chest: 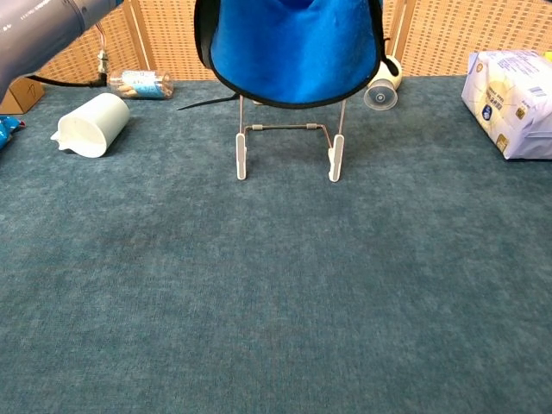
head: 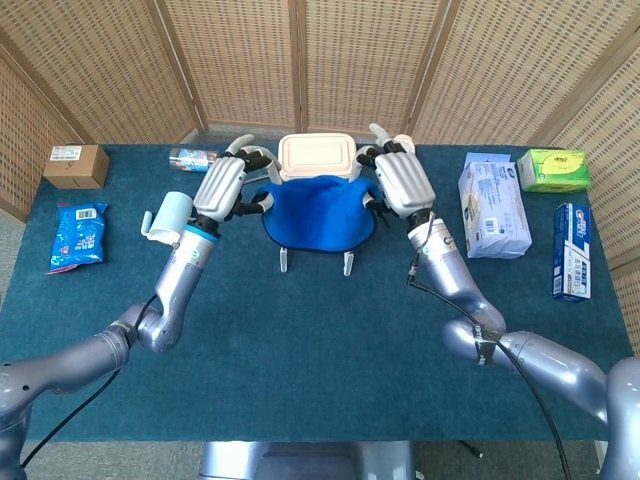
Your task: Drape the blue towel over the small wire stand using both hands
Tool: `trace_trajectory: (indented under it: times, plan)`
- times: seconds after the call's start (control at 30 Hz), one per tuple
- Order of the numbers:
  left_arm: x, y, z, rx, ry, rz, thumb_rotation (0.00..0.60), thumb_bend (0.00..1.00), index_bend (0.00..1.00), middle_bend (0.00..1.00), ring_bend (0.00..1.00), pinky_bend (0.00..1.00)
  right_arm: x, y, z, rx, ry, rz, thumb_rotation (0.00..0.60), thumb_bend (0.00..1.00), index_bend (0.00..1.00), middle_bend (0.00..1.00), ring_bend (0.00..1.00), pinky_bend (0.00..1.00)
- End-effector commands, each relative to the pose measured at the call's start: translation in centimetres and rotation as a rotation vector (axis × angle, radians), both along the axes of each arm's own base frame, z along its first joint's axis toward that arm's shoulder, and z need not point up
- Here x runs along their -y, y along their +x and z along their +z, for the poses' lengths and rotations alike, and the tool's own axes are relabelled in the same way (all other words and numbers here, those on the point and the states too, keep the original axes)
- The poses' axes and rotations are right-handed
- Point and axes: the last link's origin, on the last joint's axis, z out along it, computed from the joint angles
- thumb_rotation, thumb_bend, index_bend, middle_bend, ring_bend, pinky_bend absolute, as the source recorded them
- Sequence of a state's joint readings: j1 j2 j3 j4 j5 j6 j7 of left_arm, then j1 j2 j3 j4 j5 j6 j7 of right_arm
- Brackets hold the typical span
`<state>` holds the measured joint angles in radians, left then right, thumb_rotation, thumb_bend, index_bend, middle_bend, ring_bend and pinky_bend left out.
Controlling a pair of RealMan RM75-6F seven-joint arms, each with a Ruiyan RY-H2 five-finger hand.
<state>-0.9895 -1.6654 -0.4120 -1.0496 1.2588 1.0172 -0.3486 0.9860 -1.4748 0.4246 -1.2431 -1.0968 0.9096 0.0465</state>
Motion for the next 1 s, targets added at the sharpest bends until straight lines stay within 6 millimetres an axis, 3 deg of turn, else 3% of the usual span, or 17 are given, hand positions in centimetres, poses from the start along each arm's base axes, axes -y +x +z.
trace_trajectory:
  times: [0.03,1.0]
  plan:
    - [0.1,-0.2,-0.7,-0.008,-0.016,0.000,0.600,0.50,0.81,0.44,0.31,0.11,0.1,-0.4,-0.4,-0.011,0.005,-0.006,0.600,0.44,1.00,0.40,0.03,0.20]
    - [0.3,-2.9,-1.2,-0.012,-0.031,0.055,0.600,0.50,0.82,0.44,0.31,0.10,-0.1,-0.9,-2.0,-0.010,0.035,-0.005,0.600,0.44,1.00,0.40,0.03,0.20]
